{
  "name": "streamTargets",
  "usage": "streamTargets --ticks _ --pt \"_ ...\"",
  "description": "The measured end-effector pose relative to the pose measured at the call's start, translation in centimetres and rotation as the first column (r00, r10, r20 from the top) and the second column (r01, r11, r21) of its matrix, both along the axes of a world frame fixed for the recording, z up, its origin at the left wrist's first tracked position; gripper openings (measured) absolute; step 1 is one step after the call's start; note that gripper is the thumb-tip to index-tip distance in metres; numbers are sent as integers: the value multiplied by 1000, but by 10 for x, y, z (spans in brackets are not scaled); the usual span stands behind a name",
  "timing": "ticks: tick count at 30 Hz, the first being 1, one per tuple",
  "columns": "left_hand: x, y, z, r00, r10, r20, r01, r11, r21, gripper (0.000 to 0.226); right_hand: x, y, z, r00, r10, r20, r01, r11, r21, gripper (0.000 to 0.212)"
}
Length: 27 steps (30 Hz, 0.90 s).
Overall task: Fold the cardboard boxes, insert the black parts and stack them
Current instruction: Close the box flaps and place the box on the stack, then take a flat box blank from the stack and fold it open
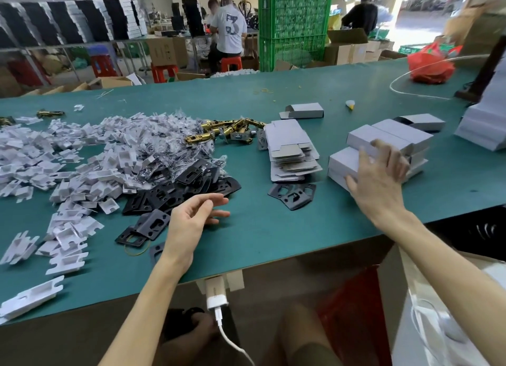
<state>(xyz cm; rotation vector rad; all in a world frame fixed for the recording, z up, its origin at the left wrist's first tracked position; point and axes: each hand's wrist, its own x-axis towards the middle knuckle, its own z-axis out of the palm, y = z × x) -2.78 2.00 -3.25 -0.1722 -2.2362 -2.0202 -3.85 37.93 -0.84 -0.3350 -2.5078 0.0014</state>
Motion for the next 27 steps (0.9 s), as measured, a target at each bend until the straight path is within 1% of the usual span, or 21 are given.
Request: streamTargets --ticks 1,2,4,5,7,9,11,13,15,16,17,18,19,21,22,24,26,27 --pt "0 0 0 1000 0 0 0 1000 -1 28 -1 -2 0 999 35 26 -36 999 37 50" --pt "0 -1 0 1000 -1 3 1 1000 1 28 -2 -3 2 995 58 83 -63 996 59 52" --pt "0 -1 -1 1000 -3 6 3 1000 9 27 -5 -4 4 979 47 197 -62 996 71 54" --pt "0 -1 -1 1000 -3 4 3 1000 9 27 -6 -4 5 975 27 220 -45 996 78 53" --pt "-1 0 -2 1000 2 3 -2 1000 3 27 -9 -9 9 975 10 223 -35 994 108 46" --pt "-1 0 -2 1000 3 4 -3 1000 -4 27 -16 -18 16 976 75 204 -97 990 101 42" --pt "-2 1 -3 1000 4 8 -4 1000 -5 27 -27 -33 24 960 198 198 -216 974 75 50" --pt "-2 1 -2 1000 12 16 -12 1000 4 26 -44 -50 33 921 316 226 -324 946 -2 64" --pt "-2 1 -2 1000 17 20 -18 1000 9 26 -62 -69 38 879 364 307 -367 929 -51 77" --pt "-1 0 -2 1000 20 22 -20 1000 8 26 -70 -77 39 863 362 352 -367 929 -56 79" --pt "-1 0 -2 999 21 23 -22 1000 9 26 -78 -83 39 852 352 388 -362 931 -49 78" --pt "-2 0 -2 999 24 25 -24 1000 15 26 -83 -88 39 843 341 416 -359 933 -38 70" --pt "-2 0 -3 999 25 27 -26 999 23 27 -86 -91 39 840 333 428 -357 934 -24 54" --pt "-2 0 -4 999 24 26 -25 999 35 27 -87 -95 40 865 308 397 -353 934 44 16" --pt "-3 0 -4 999 23 24 -23 999 40 27 -85 -96 41 877 303 372 -360 928 92 8" --pt "-4 0 -5 1000 17 19 -18 999 35 27 -80 -97 42 876 303 377 -386 907 168 8" --pt "-6 0 -7 1000 7 20 -7 1000 29 26 -71 -98 44 880 299 370 -383 906 180 9" --pt "-6 0 -8 1000 3 20 -4 1000 30 26 -67 -98 45 891 307 335 -375 913 160 12"
